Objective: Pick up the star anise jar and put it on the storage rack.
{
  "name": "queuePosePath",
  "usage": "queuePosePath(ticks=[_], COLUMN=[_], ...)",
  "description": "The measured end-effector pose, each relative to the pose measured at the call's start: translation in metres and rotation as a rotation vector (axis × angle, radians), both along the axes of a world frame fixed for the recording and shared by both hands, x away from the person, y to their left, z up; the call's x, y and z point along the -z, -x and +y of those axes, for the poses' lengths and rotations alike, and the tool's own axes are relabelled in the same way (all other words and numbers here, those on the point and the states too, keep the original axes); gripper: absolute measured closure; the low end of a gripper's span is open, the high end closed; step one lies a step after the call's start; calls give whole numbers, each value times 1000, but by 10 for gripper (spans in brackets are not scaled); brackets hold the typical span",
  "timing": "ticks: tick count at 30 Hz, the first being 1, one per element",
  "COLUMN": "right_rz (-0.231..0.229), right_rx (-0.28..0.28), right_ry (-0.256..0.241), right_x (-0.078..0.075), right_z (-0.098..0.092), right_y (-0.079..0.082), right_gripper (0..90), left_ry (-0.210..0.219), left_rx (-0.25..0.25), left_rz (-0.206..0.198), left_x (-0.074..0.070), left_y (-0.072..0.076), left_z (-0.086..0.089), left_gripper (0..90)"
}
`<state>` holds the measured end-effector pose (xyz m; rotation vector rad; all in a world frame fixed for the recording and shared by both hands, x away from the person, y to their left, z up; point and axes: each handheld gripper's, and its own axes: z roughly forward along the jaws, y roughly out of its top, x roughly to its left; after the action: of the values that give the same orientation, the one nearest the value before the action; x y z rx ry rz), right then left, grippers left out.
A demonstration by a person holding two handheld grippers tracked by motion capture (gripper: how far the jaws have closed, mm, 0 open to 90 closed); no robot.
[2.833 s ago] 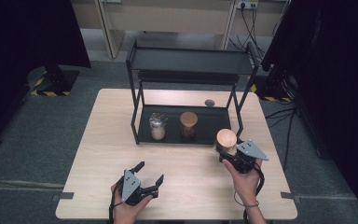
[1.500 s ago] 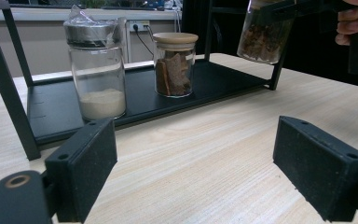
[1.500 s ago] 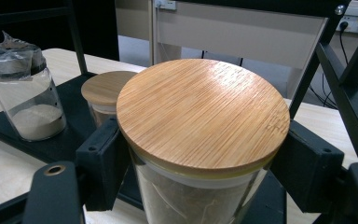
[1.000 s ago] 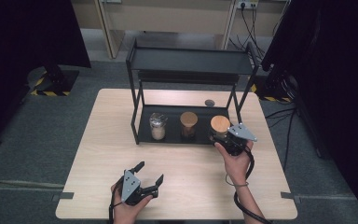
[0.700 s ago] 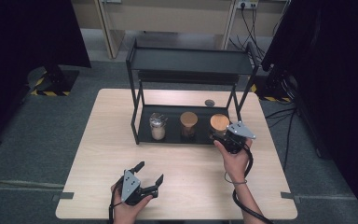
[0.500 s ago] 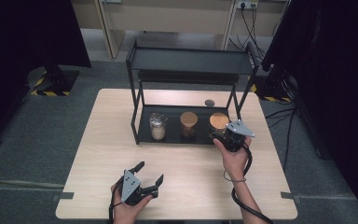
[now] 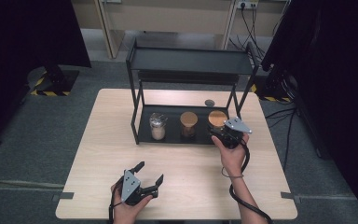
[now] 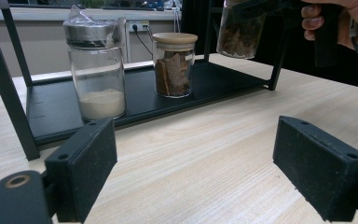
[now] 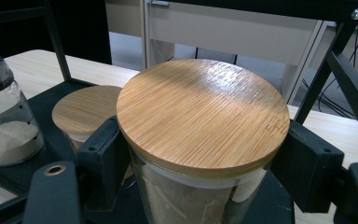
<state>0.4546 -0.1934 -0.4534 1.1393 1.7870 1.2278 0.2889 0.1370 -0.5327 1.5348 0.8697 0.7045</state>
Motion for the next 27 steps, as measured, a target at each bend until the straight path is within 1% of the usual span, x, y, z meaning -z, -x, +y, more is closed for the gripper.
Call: queuePosePath(ticks=[7, 13, 20, 27], right_rz=[14, 16, 15, 24], right_rx=[11, 20, 29, 39], right_ry=[3, 5, 6, 5], right_x=[3, 3, 4, 6], right_z=[0, 1, 1, 3], right_y=[-7, -12, -18, -24], right_gripper=[258, 258, 258, 258], left_ry=[1, 6, 2, 3], left_rx=[1, 1, 2, 3], left_rz=[1, 3, 1, 3], left_x=[0, 0, 0, 0], left_y=[0, 0, 0, 0], left_z=[0, 0, 0, 0], left_gripper=[130, 130, 130, 130])
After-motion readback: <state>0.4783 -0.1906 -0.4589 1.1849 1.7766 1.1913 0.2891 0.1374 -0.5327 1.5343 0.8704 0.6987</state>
